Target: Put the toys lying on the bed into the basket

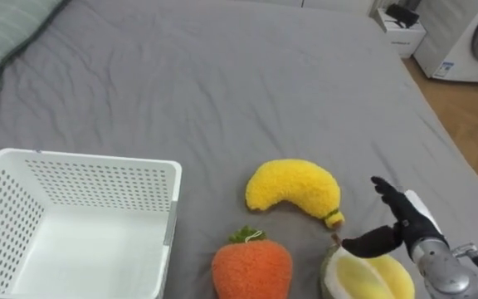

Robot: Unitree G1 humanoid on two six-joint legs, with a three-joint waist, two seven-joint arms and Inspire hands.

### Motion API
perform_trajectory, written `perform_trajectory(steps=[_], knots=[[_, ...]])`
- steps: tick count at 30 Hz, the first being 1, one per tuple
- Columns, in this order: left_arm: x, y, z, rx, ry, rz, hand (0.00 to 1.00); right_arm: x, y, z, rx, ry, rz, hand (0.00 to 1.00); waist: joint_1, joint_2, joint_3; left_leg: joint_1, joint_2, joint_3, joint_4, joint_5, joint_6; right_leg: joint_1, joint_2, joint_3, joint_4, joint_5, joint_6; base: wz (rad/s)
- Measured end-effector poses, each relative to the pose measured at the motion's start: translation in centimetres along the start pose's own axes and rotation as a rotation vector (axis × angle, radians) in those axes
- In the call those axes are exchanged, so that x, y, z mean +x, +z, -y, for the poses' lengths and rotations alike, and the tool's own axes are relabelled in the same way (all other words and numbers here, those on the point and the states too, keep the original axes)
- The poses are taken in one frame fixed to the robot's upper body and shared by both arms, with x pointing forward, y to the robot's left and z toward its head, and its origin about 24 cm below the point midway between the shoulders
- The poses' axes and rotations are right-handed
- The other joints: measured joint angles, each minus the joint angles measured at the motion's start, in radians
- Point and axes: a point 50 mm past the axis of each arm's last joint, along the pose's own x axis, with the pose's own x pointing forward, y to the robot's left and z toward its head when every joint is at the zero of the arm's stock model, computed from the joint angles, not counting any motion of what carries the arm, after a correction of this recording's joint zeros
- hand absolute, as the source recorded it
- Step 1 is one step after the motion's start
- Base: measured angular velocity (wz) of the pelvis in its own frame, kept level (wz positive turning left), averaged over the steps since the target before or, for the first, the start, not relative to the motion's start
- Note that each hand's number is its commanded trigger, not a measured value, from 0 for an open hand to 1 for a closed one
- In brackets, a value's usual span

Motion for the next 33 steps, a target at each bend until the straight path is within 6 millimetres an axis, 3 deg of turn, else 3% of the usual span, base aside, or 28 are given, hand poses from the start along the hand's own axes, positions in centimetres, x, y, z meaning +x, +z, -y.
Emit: perform_trajectory(steps=[5,7,8,11,16,21,22,23,24,25,26,33], knots=[[0.1,0.7,0.1,-0.004,-0.015,0.006,0.0,0.0,-1.4,-0.7,-0.08,0.124,-0.097,0.0,0.018,-0.004,0.0012,0.004,0.0,-0.004,0.001,0.0,0.0,0.012,0.001,-0.005,0.0,0.0,0.0,0.02],[0.1,1.0,0.0,-0.002,-0.014,0.014,0.0,0.0,-2.3,-1.2,-0.081,0.169,-0.143,0.0,0.025,-0.006,0.005,0.011,0.0,-0.005,0.001,0.0,0.0,0.02,0.0,-0.006,0.0,0.0,0.0,0.0],[0.1,1.2,0.0,-0.002,-0.014,0.019,0.0,0.0,-3.0,-1.5,-0.077,0.199,-0.177,0.0,0.027,-0.004,0.0122,0.016,0.0,-0.006,0.0,0.0,0.0,0.024,-0.001,-0.007,-0.001,0.0,0.0,0.0],[0.1,1.3,0.0,-0.001,-0.015,0.02,0.0,0.0,-4.0,-1.8,-0.112,0.235,-0.237,0.0,0.041,-0.01,0.015,0.014,0.0,-0.006,0.002,-0.001,0.0,0.021,-0.005,-0.007,-0.002,-0.001,0.0,0.0],[0.2,1.8,0.1,0.005,-0.024,0.03,0.0,0.5,-4.2,-1.6,-0.149,0.265,-0.276,0.0,0.045,-0.021,0.0127,0.012,0.0,-0.008,0.008,-0.001,0.0,0.021,-0.004,-0.011,-0.003,-0.001,0.0,0.01],[0.2,2.2,0.3,0.003,-0.041,0.038,0.0,0.5,-4.1,-1.8,-0.189,0.29,-0.285,0.0,0.053,-0.015,0.0105,0.012,0.0,-0.01,0.009,-0.001,0.0,0.022,0.001,-0.012,-0.002,-0.001,0.0,0.0],[0.2,2.2,0.3,0.003,-0.041,0.038,0.0,0.5,-4.2,-1.8,-0.205,0.295,-0.289,0.03,0.054,-0.013,0.0094,0.013,0.0,-0.01,0.009,-0.001,0.0,0.022,0.001,-0.011,-0.001,-0.001,-0.001,0.0],[0.2,2.2,0.3,0.003,-0.042,0.038,0.0,0.5,-4.2,-1.8,-0.219,0.301,-0.295,0.35,0.055,-0.01,0.0093,0.013,0.0,-0.01,0.009,-0.001,0.0,0.022,0.002,-0.011,0.0,-0.001,-0.001,0.0],[0.2,2.2,0.3,0.004,-0.042,0.039,0.0,0.5,-4.2,-1.7,-0.226,0.301,-0.297,0.49,0.056,-0.009,0.0094,0.013,0.0,-0.01,0.01,-0.001,0.0,0.022,0.002,-0.011,0.0,-0.001,-0.001,0.0],[0.2,2.2,0.3,0.004,-0.044,0.039,0.0,0.5,-4.2,-1.7,-0.242,0.307,-0.302,0.76,0.056,-0.007,0.0091,0.013,0.0,-0.01,0.01,-0.001,0.0,0.022,0.002,-0.01,0.0,-0.001,-0.001,0.0],[0.2,2.2,0.3,0.004,-0.045,0.039,0.0,0.4,-4.3,-1.7,-0.255,0.315,-0.308,0.97,0.058,-0.005,0.009,0.011,0.0,-0.01,0.011,-0.001,0.0,0.022,0.002,-0.01,0.0,-0.001,-0.001,0.0],[0.2,2.6,0.2,0.066,-0.035,0.062,0.0,0.4,-4.4,-1.5,-0.295,0.305,-0.322,1.0,0.079,-0.002,0.0068,-0.001,0.0,-0.023,0.017,-0.003,0.0,0.021,0.003,-0.01,-0.002,-0.002,-0.001,0.04]])
